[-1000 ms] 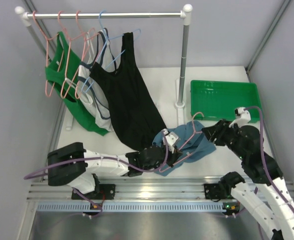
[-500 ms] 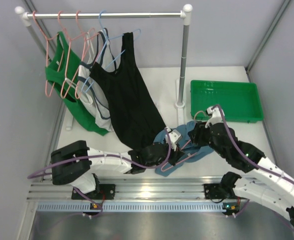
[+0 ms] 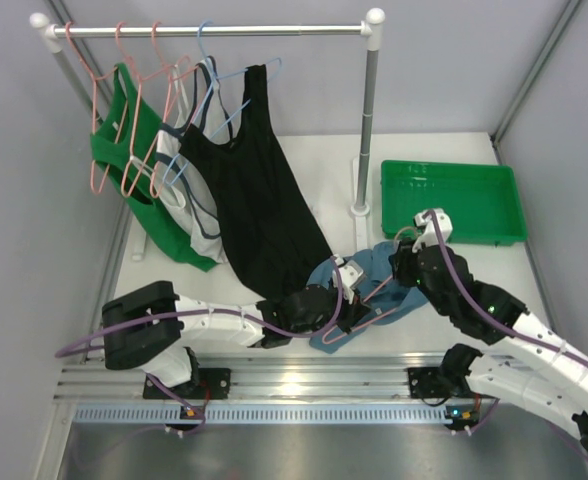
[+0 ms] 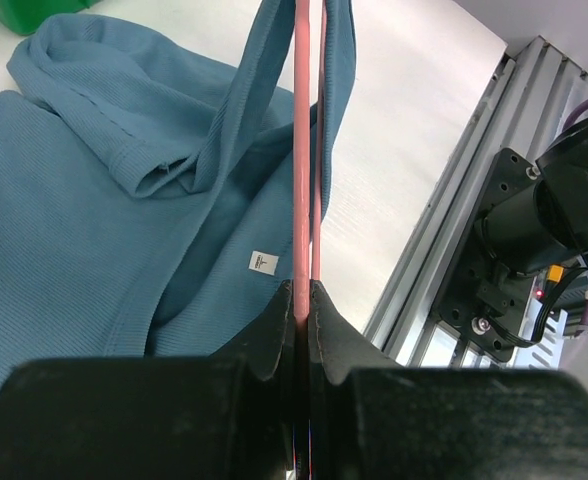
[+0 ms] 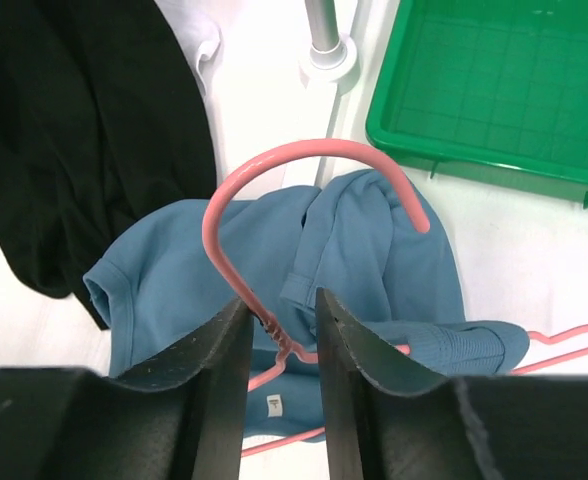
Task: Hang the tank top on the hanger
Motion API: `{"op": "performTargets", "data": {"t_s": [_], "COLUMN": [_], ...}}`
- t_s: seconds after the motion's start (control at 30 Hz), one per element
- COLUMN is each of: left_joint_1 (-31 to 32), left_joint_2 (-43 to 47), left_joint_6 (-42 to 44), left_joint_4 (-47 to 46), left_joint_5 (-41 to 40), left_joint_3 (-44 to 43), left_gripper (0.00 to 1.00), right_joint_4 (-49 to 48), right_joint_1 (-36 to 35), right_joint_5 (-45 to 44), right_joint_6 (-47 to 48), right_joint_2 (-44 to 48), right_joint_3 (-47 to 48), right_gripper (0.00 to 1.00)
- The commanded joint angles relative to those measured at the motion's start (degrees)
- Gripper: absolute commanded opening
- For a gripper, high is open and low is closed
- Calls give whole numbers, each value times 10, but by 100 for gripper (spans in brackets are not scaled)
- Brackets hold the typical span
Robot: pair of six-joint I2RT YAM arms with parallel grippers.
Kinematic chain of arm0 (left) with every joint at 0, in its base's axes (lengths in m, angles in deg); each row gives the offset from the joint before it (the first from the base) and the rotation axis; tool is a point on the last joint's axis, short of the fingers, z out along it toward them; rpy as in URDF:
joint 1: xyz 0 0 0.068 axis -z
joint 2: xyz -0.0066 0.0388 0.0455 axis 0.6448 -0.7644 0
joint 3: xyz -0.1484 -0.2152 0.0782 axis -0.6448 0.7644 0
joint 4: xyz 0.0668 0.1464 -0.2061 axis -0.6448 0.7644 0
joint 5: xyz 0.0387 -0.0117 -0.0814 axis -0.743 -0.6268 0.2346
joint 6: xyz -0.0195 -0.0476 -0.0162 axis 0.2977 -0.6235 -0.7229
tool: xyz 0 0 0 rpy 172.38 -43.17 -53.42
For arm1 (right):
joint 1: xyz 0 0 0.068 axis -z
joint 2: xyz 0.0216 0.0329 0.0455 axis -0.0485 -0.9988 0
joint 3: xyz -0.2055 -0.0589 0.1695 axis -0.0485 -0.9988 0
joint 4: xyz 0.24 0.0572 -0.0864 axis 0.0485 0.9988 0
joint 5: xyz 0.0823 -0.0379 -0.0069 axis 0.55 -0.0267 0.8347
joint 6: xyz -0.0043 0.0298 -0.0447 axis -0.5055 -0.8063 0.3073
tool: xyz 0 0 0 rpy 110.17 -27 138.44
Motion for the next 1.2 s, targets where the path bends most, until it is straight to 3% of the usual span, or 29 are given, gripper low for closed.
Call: {"op": "performTargets", "data": {"t_s": [0.0,0.37,0.47,0.53,0.7,0.87,0.97,1.17], "left_joint_1": [2,2,2,3,1,2,2,-7], "left_joint_2": [7,2,3,3,2,6,18,59], "left_joint_6": [-1,-3,-5,-9,-21,-36,-41,-59], "left_joint_4": [-47,-56,-55,-49,-35,-21,-10,40], "left_joint_5": [11,11,8,3,-19,-38,-53,-83], "left_joint_3": [-14,-10,-8,-8,-13,-14,-16,-21], "left_gripper": [0,0,0,0,1,31,41,46], "right_joint_4": [-39,-40,-39,-36,-32,-31,-30,-31], "right_joint_1": [-7,-7,-6,-8,-8,-13,-17,-25], "right_joint_5": [-15,-6,-9,-12,-17,-28,-37,-53], "right_joint_6": [22,29,26,26,29,33,34,31], "right_joint_2": [-3,-21,-26,-28,-34,-32,-34,-42], "right_joint_3": [-2,-8,-8,-7,-2,2,3,-1], "right_gripper": [30,22,13,1,0,0,0,0]}}
